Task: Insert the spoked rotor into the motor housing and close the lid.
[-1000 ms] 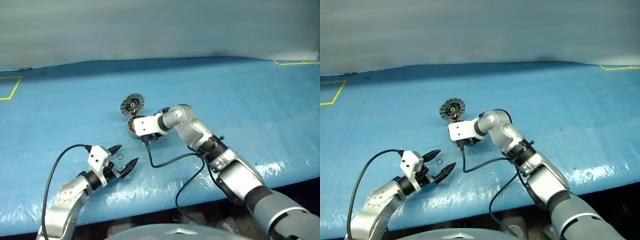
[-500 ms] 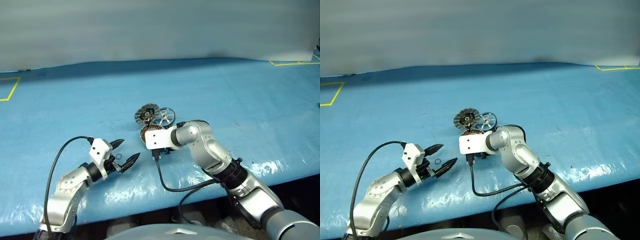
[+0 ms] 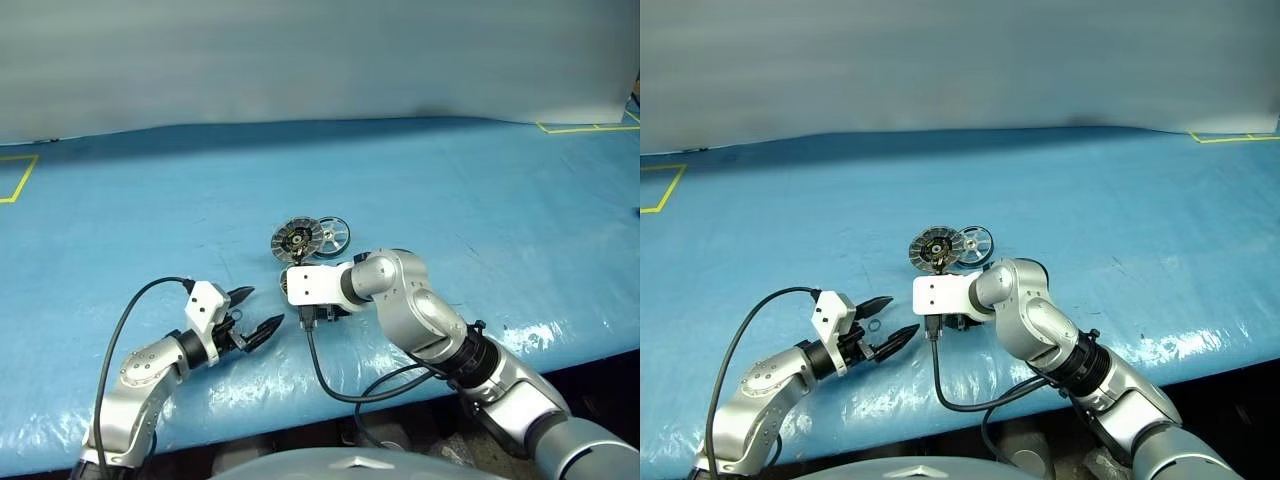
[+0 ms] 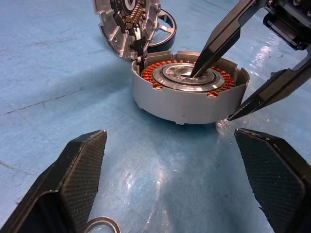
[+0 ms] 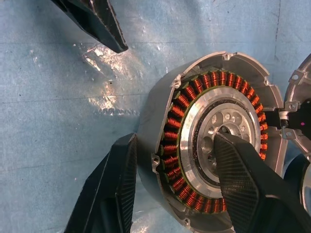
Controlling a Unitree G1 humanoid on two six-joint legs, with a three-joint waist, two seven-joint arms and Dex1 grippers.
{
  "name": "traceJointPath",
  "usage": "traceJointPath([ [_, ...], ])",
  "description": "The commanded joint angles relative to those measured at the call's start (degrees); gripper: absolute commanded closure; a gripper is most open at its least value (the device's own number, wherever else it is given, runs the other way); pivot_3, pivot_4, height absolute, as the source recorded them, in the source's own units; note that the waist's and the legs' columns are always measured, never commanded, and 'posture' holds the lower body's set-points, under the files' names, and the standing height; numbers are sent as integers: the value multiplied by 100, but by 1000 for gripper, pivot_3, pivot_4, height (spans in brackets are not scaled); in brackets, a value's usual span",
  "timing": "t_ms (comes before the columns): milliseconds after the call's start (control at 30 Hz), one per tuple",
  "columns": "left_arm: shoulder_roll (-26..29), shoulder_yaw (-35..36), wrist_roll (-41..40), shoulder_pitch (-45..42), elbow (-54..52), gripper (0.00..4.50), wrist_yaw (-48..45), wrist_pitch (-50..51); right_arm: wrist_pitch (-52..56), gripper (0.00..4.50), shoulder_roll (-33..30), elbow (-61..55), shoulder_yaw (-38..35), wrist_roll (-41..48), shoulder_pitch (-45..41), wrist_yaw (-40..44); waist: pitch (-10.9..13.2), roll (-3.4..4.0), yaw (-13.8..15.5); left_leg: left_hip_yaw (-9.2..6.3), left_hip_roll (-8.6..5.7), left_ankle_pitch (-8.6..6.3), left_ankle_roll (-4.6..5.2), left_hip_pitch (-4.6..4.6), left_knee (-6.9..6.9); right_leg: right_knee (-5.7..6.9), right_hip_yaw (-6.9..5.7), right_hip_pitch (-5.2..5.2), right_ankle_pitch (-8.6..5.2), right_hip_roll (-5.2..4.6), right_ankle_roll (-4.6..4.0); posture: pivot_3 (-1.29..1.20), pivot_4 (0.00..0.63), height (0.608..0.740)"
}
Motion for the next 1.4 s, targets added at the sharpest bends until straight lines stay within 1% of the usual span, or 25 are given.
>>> traceJointPath([
  [33,58,47,-9,-54,-210,0,3,-45,97,2467,7,369,584,376,274,268,-2,-3,-2,-2,1,0,0,0,0,0,-2,-2,-1,0,-1,0,150,740],
  [100,63,41,-4,-61,-216,0,11,-34,14,2467,13,435,607,366,275,223,-5,-7,-10,-5,1,-1,-1,1,-1,0,-6,-2,-2,0,-2,0,150,740],
  [267,47,-4,16,-18,-233,0,21,-46,224,2467,252,599,501,347,305,-45,-17,-22,-66,-5,6,0,-3,9,-2,1,-8,1,-2,2,-4,0,150,740],
  [300,43,-9,21,-17,-228,0,25,-47,288,1738,272,604,496,374,293,-23,-17,-23,-69,-5,8,0,-4,17,-3,1,-10,0,-5,2,-1,0,150,740],
  [333,40,-12,15,-17,-207,0,24,-35,675,1456,362,510,425,534,264,108,-16,-22,-68,-5,9,0,-5,19,-3,1,-11,1,-7,2,3,0,150,740],
  [367,55,-21,33,-21,-186,0,20,-28,960,1456,420,407,375,659,215,201,-16,-18,-70,-11,10,2,-8,23,-5,1,-17,0,-19,1,17,0,150,740],
  [433,60,-24,25,-36,-159,0,11,-15,1247,1456,442,251,337,813,86,249,-17,-18,-64,-13,11,3,-10,28,-5,5,-18,0,-15,-1,11,0,150,740],
  [500,57,-21,21,-62,-133,0,5,-20,1419,1456,449,210,262,937,-100,155,-16,-17,-61,-15,10,3,-11,26,-10,3,-19,-2,-3,-2,-13,0,150,740],
  [633,36,-32,14,-95,-71,0,-12,-37,1717,1456,379,-39,162,1251,-359,-15,-12,-13,-59,-17,4,1,-14,7,-21,0,-19,-8,-4,-4,-17,0,150,740],
  [700,32,-48,19,-105,-35,0,-33,-50,1881,1456,368,-105,112,1373,-390,-212,-9,-10,-52,-18,2,2,-15,-10,-25,0,-20,-11,-4,-4,-17,0,150,740],
  [767,32,-65,31,-113,-7,0,-53,-59,1767,1456,205,-114,185,1365,-418,-435,-7,-8,-52,-19,2,2,-16,-10,-32,-2,-23,-11,-9,-5,-23,0,150,740],
  [967,0,-139,71,-140,68,0,-77,-110,1976,1456,121,-147,24,1713,-439,-928,10,4,-46,-21,1,1,-18,-11,-35,-4,-28,-10,-13,-5,-25,0,150,740],
  [1067,-8,-163,92,-186,91,0,-82,-101,2325,1456,260,-151,-195,1970,-511,-1162,12,6,-39,-25,1,4,-20,-11,-33,-3,-29,-9,-13,-5,-23,0,150,740],
  [1200,-3,-196,102,-281,104,0,-114,-57,3077,1456,749,-108,-685,2355,-796,-1617,26,10,-37,-29,2,10,-29,-12,-32,2,-30,-10,-12,-2,-22,0,150,740],
  [1400,-24,-250,119,-318,99,0,-135,-33,3629,1456,951,-7,-1042,2830,-1012,-2237,32,18,-38,-33,0,10,-30,-21,-39,1,-32,-15,-11,-1,-22,0,150,740],
])
